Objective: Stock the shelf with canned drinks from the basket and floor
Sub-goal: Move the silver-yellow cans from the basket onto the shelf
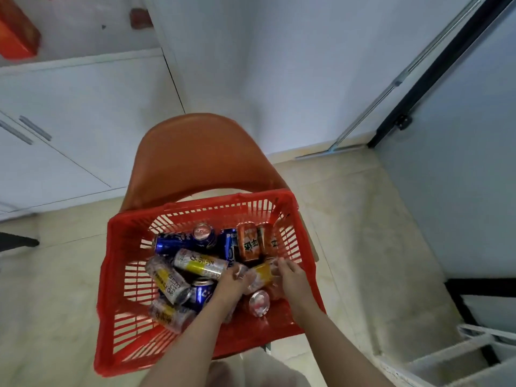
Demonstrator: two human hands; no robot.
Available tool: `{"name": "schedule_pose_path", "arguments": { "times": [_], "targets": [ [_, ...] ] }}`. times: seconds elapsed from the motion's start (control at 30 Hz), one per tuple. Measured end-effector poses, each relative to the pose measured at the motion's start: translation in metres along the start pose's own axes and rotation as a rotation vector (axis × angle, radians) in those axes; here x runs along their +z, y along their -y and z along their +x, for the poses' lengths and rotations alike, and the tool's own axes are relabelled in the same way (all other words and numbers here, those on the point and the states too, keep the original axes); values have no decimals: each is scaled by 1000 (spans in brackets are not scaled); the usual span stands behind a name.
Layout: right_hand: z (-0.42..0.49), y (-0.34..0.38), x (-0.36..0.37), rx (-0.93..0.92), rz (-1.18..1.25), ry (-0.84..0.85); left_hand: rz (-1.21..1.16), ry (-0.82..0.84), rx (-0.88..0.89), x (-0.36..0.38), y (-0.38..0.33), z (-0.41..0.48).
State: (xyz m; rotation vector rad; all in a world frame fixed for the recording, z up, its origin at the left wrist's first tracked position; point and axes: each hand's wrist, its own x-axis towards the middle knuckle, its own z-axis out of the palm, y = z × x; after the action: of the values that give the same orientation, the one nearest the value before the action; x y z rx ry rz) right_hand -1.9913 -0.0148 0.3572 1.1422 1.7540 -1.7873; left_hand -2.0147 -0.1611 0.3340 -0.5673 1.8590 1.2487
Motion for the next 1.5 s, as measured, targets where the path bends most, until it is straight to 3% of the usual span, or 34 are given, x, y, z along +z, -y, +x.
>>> {"name": "schedule_pose_path", "arguments": {
  "times": [0.07,0.2,0.3,0.7,0.87,1.03,1.13,1.3,1.5],
  "targets": [
    [12,-7,1,37,23,24,108,-19,-5,8,10,17],
    [26,-17,0,106,58,16,576,-109,64,20,17,36],
    [28,-19,-1,122,53,27,608,-111,95,18,13,43],
    [-25,24,2,58,174,-147,-82,341,20,-63,-28,-10],
    [-83,74,6,-137,378,22,-147,572,126,-98,-80,-61],
    [-152,114,2,-354,609,13,-90,787,278,-117,-131,-131],
    [-188,127,-2,-459,624,12,-112,815,313,-111,-151,-159],
    [-270,130,-33,-654,609,-112,-8,925,447,-77,-178,-217],
    [-375,107,-118,-835,552,-322,290,1163,665,7,-187,-306]
  ]
}}
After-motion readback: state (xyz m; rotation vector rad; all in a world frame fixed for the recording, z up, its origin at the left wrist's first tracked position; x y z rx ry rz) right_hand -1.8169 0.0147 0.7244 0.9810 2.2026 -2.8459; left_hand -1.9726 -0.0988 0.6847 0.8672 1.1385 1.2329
